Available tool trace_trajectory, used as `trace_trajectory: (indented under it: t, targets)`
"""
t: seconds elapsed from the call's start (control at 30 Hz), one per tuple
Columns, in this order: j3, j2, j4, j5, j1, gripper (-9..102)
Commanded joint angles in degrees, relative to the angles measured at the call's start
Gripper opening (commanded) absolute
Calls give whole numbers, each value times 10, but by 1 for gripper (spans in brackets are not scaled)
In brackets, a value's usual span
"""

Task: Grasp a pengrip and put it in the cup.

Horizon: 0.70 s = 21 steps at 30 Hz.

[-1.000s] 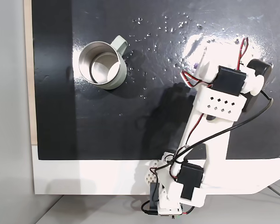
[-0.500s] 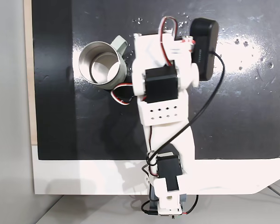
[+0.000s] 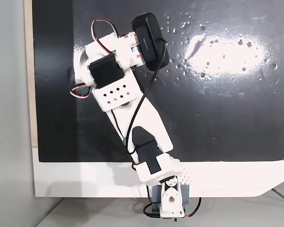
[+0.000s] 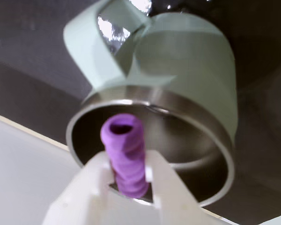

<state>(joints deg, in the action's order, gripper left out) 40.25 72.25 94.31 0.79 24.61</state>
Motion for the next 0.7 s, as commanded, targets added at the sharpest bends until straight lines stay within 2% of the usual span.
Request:
trace_trajectory:
  t: [0.0, 0.33, 0.47, 0.67]
  targets:
    - [-38, -5, -13, -4, 26, 0]
    - [-45, -24, -13, -11, 57, 0]
    - [-44, -23, -5, -13, 56, 21]
    - [-38, -15, -4, -11, 55, 23]
